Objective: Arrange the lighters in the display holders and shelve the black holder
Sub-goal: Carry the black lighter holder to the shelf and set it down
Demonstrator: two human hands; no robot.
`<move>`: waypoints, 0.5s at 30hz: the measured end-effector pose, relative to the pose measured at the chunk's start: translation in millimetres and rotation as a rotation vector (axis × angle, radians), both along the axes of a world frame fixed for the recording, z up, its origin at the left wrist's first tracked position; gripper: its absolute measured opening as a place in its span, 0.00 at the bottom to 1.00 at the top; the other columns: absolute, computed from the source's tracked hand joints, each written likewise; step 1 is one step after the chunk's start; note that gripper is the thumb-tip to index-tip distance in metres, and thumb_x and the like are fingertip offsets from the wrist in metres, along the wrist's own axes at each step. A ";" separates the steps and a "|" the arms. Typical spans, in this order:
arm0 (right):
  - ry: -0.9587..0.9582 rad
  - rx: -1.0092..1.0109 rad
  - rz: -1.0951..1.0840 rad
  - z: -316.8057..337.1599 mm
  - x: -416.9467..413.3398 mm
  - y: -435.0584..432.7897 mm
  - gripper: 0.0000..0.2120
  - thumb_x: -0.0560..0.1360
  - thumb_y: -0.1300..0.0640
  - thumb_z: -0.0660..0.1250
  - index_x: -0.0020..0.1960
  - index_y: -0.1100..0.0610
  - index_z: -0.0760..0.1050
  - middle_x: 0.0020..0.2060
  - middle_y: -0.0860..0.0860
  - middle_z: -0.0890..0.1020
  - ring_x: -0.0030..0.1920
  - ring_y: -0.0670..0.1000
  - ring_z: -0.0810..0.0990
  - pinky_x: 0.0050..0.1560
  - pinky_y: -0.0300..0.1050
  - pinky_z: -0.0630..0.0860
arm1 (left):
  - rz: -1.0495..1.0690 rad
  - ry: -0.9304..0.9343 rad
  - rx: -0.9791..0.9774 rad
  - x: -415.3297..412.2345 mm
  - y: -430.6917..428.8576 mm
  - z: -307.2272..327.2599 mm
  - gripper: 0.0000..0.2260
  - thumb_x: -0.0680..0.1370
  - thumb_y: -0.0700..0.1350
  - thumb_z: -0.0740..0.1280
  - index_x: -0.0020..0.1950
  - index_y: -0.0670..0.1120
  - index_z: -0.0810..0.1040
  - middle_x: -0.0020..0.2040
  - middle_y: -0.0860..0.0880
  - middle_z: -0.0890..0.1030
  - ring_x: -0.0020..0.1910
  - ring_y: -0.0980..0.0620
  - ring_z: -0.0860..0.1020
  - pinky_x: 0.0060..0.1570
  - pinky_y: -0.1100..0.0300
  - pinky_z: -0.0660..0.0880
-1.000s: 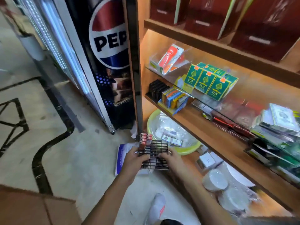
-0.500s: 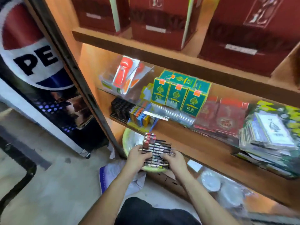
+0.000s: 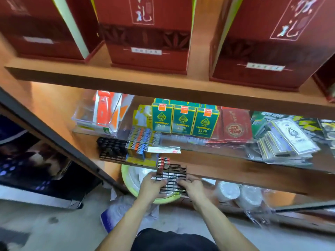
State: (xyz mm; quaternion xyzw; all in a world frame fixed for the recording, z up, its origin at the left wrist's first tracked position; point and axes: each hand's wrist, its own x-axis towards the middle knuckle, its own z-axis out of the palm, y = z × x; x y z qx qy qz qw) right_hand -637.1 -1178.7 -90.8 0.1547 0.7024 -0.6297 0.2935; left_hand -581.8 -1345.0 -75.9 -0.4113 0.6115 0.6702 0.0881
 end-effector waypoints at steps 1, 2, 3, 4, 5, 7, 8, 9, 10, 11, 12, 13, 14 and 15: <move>-0.003 0.015 0.003 -2.3 0.7 -3.9 0.03 0.75 0.72 0.73 0.49 0.69 0.82 0.39 0.56 0.88 0.38 0.50 0.85 0.42 0.38 0.80 | 0.006 -0.010 0.001 -0.3 -2.1 -0.5 0.11 0.77 0.36 0.74 0.55 0.44 0.75 0.47 0.42 0.84 0.43 0.47 0.85 0.34 0.51 0.83; -0.010 0.022 -0.010 -4.5 1.6 -7.5 0.05 0.75 0.70 0.74 0.50 0.71 0.81 0.41 0.60 0.88 0.40 0.53 0.85 0.45 0.42 0.80 | 0.012 -0.016 0.009 -0.7 -4.1 -2.2 0.11 0.78 0.36 0.74 0.54 0.43 0.74 0.46 0.43 0.84 0.41 0.48 0.85 0.33 0.52 0.82; -0.023 0.025 -0.019 -7.4 1.4 -10.2 0.07 0.74 0.69 0.75 0.50 0.72 0.80 0.43 0.64 0.87 0.42 0.55 0.84 0.48 0.46 0.80 | 0.011 -0.023 0.015 -1.8 -6.4 -4.0 0.10 0.78 0.37 0.73 0.55 0.43 0.74 0.45 0.43 0.84 0.39 0.48 0.84 0.33 0.53 0.82; -0.035 0.019 -0.030 -8.0 2.3 -12.6 0.07 0.74 0.69 0.75 0.49 0.71 0.80 0.44 0.66 0.87 0.43 0.56 0.84 0.50 0.48 0.80 | 0.009 -0.025 0.026 -3.2 -8.9 -6.7 0.10 0.79 0.37 0.73 0.55 0.42 0.74 0.45 0.43 0.84 0.38 0.48 0.84 0.33 0.53 0.82; -0.035 0.021 -0.037 -10.3 2.6 -14.8 0.04 0.74 0.70 0.75 0.47 0.69 0.81 0.43 0.65 0.87 0.43 0.56 0.84 0.50 0.49 0.80 | 0.004 -0.027 0.033 -4.3 -11.0 -7.1 0.09 0.79 0.37 0.72 0.55 0.41 0.74 0.45 0.43 0.84 0.37 0.47 0.84 0.32 0.53 0.82; -0.032 0.028 -0.083 -11.7 1.4 -18.3 0.04 0.74 0.72 0.74 0.44 0.65 0.81 0.40 0.60 0.88 0.42 0.55 0.84 0.49 0.46 0.80 | 0.006 -0.016 0.038 -7.3 -13.6 -6.5 0.06 0.80 0.36 0.71 0.53 0.41 0.74 0.44 0.42 0.84 0.38 0.47 0.84 0.32 0.53 0.82; -0.037 0.024 -0.116 -9.6 0.6 -20.4 0.06 0.75 0.73 0.73 0.44 0.64 0.81 0.38 0.58 0.88 0.41 0.55 0.84 0.47 0.44 0.81 | 0.014 -0.008 0.042 -9.4 -14.2 -6.4 0.05 0.80 0.36 0.70 0.52 0.41 0.75 0.44 0.42 0.84 0.38 0.46 0.84 0.33 0.53 0.83; -0.042 0.014 -0.143 -12.2 -0.6 -21.3 0.07 0.75 0.73 0.73 0.42 0.63 0.80 0.36 0.57 0.87 0.39 0.54 0.84 0.44 0.41 0.81 | 0.022 -0.008 0.048 -11.4 -15.0 -5.3 0.04 0.81 0.35 0.70 0.52 0.40 0.76 0.44 0.42 0.84 0.38 0.46 0.84 0.34 0.53 0.83; -0.036 0.007 -0.169 -10.2 -0.9 -22.5 0.09 0.76 0.72 0.73 0.40 0.61 0.79 0.34 0.55 0.86 0.36 0.52 0.84 0.41 0.39 0.81 | 0.040 -0.012 0.064 -13.7 -16.2 -5.5 0.04 0.81 0.35 0.69 0.53 0.40 0.76 0.44 0.42 0.84 0.38 0.45 0.83 0.36 0.53 0.84; -0.038 0.008 -0.174 -8.8 -1.4 -24.6 0.11 0.76 0.68 0.75 0.38 0.59 0.78 0.32 0.54 0.85 0.34 0.51 0.83 0.39 0.39 0.80 | 0.061 -0.019 0.089 -15.5 -18.0 -6.2 0.04 0.81 0.34 0.68 0.55 0.39 0.76 0.46 0.41 0.84 0.38 0.44 0.83 0.36 0.53 0.84; -0.046 -0.002 -0.190 -8.5 -0.9 -26.1 0.11 0.76 0.62 0.77 0.39 0.57 0.77 0.32 0.53 0.84 0.33 0.51 0.82 0.40 0.42 0.80 | 0.096 -0.021 0.124 -17.3 -19.7 -8.8 0.05 0.81 0.33 0.68 0.56 0.38 0.76 0.48 0.39 0.83 0.39 0.43 0.83 0.37 0.52 0.84; -0.060 0.017 -0.180 -10.3 -1.7 -26.4 0.12 0.75 0.57 0.79 0.40 0.56 0.76 0.33 0.54 0.83 0.34 0.52 0.81 0.42 0.45 0.80 | 0.122 -0.023 0.157 -19.0 -21.7 -10.4 0.05 0.81 0.32 0.66 0.56 0.37 0.77 0.50 0.36 0.82 0.38 0.41 0.83 0.38 0.52 0.83; -0.070 0.025 -0.174 -10.0 -0.8 -25.4 0.12 0.75 0.54 0.79 0.44 0.56 0.76 0.34 0.54 0.83 0.35 0.53 0.81 0.41 0.47 0.79 | 0.143 -0.017 0.185 -20.2 -23.6 -12.2 0.04 0.81 0.31 0.65 0.55 0.35 0.77 0.50 0.34 0.82 0.38 0.40 0.84 0.40 0.51 0.83; -0.070 0.049 -0.147 -8.6 0.2 -22.5 0.14 0.75 0.52 0.79 0.48 0.57 0.76 0.36 0.55 0.83 0.35 0.53 0.81 0.39 0.47 0.78 | 0.149 -0.015 0.198 -20.7 -24.5 -13.1 0.05 0.81 0.30 0.63 0.54 0.35 0.76 0.48 0.33 0.82 0.37 0.40 0.84 0.41 0.50 0.83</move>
